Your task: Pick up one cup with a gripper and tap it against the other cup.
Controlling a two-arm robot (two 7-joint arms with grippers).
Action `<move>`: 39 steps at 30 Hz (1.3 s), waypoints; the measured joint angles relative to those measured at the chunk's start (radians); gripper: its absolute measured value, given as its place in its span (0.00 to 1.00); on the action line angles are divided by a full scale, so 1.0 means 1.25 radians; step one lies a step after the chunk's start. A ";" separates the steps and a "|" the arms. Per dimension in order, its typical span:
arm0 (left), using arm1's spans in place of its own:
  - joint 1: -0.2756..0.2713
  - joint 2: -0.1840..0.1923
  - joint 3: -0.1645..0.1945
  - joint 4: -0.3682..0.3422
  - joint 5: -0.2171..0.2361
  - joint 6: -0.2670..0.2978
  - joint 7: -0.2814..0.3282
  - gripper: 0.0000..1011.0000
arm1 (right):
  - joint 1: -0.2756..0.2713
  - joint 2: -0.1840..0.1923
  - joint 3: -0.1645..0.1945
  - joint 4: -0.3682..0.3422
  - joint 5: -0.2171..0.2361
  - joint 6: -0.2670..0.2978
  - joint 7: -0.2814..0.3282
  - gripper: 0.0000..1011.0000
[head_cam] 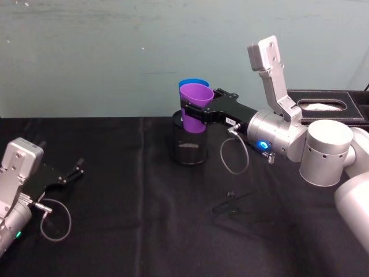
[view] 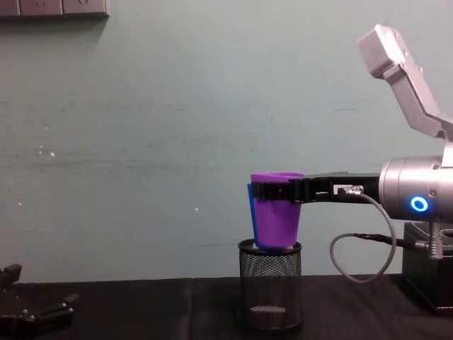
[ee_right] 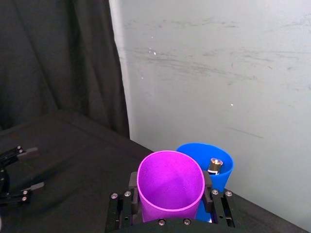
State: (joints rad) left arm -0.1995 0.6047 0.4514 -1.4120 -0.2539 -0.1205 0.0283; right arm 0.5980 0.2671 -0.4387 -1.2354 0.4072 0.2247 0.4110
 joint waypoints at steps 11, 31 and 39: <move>0.000 0.000 0.000 0.000 0.000 0.000 0.000 0.99 | -0.068 0.040 -0.005 -0.118 0.019 0.036 0.005 0.72; 0.000 0.000 0.000 0.000 0.000 0.000 0.000 0.99 | -0.281 0.091 0.000 -0.257 0.017 -0.036 -0.056 0.72; 0.000 0.000 0.000 0.000 0.000 0.000 0.000 0.99 | -0.313 0.070 0.007 -0.216 -0.006 -0.081 -0.067 0.72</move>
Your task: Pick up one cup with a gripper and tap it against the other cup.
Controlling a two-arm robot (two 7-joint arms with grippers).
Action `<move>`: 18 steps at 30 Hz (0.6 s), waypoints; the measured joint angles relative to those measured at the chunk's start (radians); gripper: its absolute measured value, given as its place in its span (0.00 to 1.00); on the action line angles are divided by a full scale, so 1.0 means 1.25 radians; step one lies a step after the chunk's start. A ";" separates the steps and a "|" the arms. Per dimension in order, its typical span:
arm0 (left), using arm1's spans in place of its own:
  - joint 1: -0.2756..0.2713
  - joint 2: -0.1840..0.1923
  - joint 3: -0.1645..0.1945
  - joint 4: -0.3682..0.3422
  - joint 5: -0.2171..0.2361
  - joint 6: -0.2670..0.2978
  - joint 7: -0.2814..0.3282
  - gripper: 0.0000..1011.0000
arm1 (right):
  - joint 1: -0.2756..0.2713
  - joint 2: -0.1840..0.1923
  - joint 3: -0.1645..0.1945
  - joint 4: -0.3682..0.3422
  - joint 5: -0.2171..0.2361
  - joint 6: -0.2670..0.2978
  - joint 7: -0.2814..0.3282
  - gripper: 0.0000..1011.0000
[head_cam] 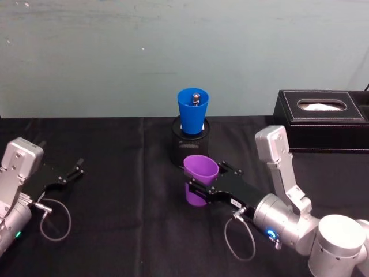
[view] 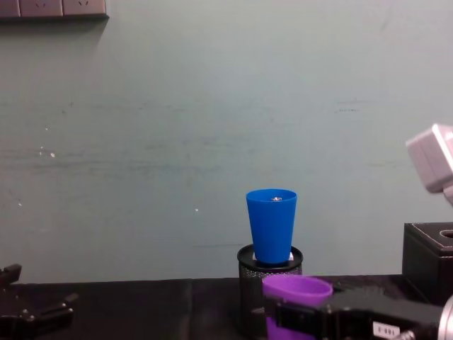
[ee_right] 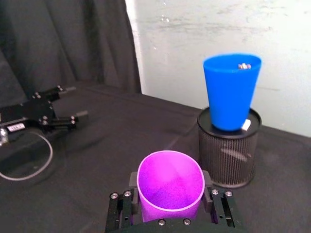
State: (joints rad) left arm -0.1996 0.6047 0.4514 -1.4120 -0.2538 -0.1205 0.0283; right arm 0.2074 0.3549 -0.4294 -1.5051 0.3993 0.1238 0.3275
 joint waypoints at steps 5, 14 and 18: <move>0.000 0.000 0.000 0.000 0.000 0.000 0.000 0.99 | -0.009 -0.011 0.003 0.025 -0.014 -0.019 -0.001 0.72; 0.000 0.000 0.000 0.000 0.000 0.000 0.000 0.99 | -0.011 -0.028 0.008 0.067 -0.049 -0.048 0.000 0.72; 0.000 0.000 0.000 0.000 0.000 0.000 0.000 0.99 | -0.012 -0.034 0.012 0.076 -0.059 -0.056 0.003 0.72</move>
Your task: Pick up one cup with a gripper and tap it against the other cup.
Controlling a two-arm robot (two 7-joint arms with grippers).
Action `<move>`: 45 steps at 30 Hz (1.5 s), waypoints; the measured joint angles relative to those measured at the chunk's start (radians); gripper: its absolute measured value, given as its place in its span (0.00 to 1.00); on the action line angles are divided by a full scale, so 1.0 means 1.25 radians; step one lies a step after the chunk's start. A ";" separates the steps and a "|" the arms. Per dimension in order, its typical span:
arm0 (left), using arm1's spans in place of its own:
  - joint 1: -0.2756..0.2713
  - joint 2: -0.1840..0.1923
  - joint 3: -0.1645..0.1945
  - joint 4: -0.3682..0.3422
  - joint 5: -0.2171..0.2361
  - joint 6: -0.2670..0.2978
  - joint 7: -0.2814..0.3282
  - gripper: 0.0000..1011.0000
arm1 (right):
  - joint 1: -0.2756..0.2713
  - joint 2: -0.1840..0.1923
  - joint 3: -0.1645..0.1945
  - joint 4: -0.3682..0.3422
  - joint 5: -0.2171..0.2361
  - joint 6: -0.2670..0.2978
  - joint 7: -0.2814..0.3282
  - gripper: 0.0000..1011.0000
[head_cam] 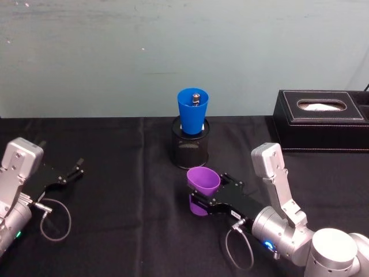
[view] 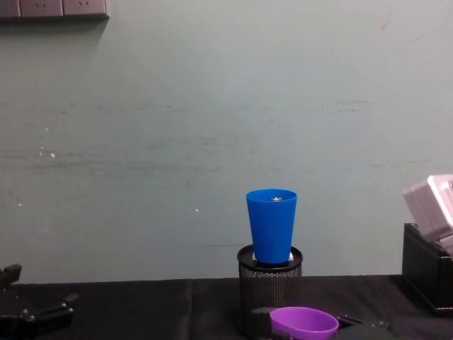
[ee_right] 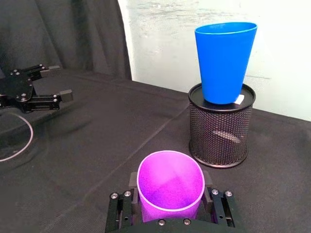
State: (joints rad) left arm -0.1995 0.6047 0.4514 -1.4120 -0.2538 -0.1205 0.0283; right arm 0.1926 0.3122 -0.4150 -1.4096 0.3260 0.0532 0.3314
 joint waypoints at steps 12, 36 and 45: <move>0.000 0.000 0.000 0.000 0.000 0.000 0.000 0.99 | -0.002 -0.005 0.005 0.005 -0.010 -0.014 0.016 0.72; 0.000 0.000 0.000 0.000 0.000 0.000 0.000 0.99 | -0.010 -0.005 0.020 -0.056 -0.020 -0.014 0.007 0.99; 0.000 0.000 0.000 0.000 0.000 0.000 0.000 0.99 | -0.032 -0.022 0.074 -0.133 -0.038 0.011 -0.076 0.99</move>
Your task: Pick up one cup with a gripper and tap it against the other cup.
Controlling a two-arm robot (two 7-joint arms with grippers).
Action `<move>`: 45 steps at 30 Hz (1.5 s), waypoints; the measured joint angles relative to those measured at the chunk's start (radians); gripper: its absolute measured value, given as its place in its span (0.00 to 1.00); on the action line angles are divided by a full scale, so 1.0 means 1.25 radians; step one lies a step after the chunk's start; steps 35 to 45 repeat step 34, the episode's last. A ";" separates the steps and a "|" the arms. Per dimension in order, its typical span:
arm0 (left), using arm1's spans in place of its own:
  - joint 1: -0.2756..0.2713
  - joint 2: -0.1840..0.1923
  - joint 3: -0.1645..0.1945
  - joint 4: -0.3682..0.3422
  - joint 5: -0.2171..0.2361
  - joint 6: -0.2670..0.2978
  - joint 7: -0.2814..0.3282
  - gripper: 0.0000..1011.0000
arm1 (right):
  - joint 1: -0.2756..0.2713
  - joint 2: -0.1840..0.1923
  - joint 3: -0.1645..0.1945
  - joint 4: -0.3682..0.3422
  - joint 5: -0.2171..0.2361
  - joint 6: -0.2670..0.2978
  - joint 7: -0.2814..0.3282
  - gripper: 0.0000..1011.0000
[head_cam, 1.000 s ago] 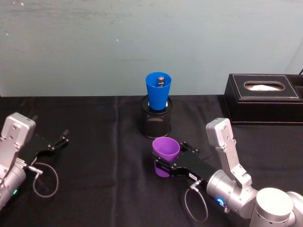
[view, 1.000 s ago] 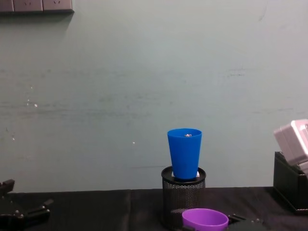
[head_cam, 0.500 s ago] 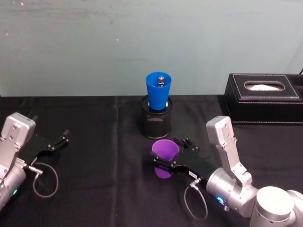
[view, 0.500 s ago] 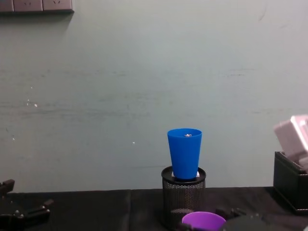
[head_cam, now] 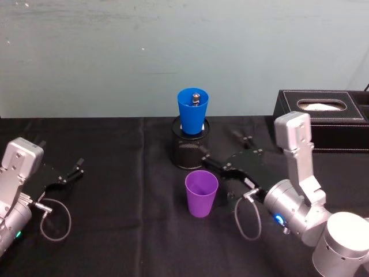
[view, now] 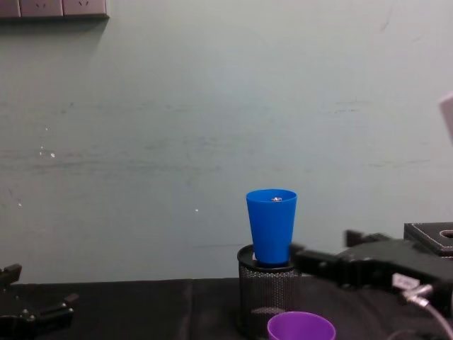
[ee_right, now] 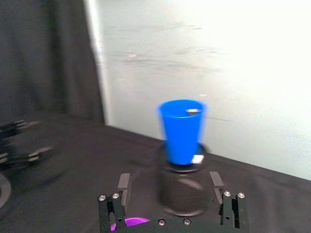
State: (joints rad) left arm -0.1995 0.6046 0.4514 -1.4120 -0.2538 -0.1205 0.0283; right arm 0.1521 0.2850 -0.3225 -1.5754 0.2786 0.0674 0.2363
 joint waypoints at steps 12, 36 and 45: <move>0.000 0.000 0.000 0.000 0.000 0.000 0.000 0.99 | -0.031 -0.062 0.083 0.026 -0.056 0.065 -0.177 0.99; 0.000 0.000 0.000 0.000 0.000 0.000 0.000 0.99 | -0.032 -0.078 0.095 0.055 -0.078 0.065 -0.193 0.99; 0.000 0.000 0.000 0.000 0.000 0.000 0.000 0.99 | -0.032 -0.078 0.095 0.055 -0.078 0.065 -0.193 0.99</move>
